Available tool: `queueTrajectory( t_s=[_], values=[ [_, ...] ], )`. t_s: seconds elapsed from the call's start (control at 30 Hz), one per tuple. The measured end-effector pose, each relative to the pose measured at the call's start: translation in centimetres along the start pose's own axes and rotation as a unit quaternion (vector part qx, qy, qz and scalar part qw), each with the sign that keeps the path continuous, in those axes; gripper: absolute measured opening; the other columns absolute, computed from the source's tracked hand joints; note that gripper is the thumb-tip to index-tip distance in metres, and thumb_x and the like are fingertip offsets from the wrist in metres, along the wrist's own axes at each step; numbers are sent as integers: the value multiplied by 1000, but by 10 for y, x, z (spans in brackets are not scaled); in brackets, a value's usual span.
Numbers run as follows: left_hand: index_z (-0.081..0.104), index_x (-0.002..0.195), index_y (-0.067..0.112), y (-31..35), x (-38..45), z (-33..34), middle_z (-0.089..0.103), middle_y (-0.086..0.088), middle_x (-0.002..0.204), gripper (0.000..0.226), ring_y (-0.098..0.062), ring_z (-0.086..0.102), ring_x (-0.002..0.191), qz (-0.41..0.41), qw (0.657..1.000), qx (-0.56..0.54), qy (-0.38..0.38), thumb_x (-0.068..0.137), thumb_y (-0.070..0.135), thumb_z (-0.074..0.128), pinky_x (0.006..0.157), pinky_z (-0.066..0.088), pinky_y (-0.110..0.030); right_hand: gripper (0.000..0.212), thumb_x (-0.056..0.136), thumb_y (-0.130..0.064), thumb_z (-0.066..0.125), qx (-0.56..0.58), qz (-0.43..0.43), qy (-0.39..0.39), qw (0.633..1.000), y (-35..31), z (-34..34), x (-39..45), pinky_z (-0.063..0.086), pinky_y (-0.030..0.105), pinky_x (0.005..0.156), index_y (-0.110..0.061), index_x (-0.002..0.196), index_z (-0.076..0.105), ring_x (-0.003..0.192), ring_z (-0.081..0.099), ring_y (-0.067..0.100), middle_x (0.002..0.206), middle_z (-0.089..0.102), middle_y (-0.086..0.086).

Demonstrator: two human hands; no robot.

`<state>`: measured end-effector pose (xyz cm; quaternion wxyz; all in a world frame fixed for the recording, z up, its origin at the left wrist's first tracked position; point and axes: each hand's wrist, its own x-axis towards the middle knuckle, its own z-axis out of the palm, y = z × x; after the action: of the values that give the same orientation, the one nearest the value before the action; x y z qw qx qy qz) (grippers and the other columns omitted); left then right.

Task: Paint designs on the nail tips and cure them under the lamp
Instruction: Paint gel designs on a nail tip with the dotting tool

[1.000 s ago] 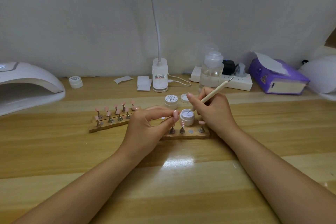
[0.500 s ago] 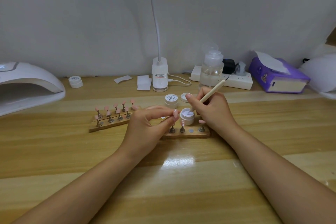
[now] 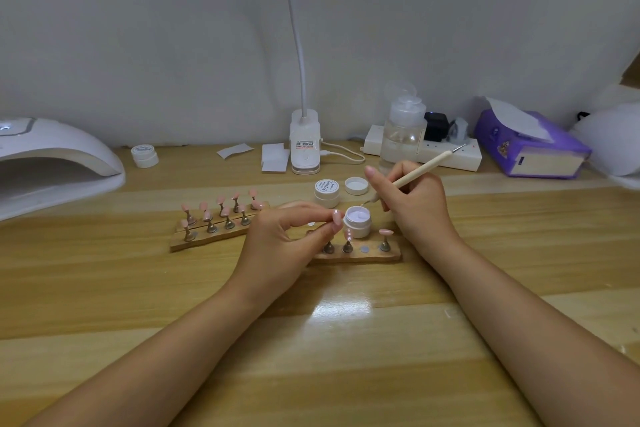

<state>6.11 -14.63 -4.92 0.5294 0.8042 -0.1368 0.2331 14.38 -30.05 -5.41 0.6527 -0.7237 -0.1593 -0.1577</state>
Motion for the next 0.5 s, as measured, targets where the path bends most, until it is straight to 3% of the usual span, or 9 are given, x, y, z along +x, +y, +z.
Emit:
queueTrajectory(
  t_s=[0.3, 0.5],
  values=[
    [71, 85, 21, 0, 0, 0, 69, 10, 83, 17, 0, 63, 82, -3, 1000, 8, -6, 72, 29, 63, 75, 42, -7, 28, 84, -23, 65, 58, -17, 42, 997, -21, 0, 0, 41, 11, 50, -13, 63, 50, 43, 53, 3, 43, 56, -6],
    [73, 83, 17, -2, 0, 0, 69, 9, 83, 9, -1, 62, 85, 0, 1000, 21, -6, 76, 13, 69, 75, 35, 0, 21, 82, -30, 64, 94, -42, 36, 994, -46, 0, 1, 44, 16, 53, -15, 66, 63, 53, 56, 4, 51, 61, -7]
  ],
)
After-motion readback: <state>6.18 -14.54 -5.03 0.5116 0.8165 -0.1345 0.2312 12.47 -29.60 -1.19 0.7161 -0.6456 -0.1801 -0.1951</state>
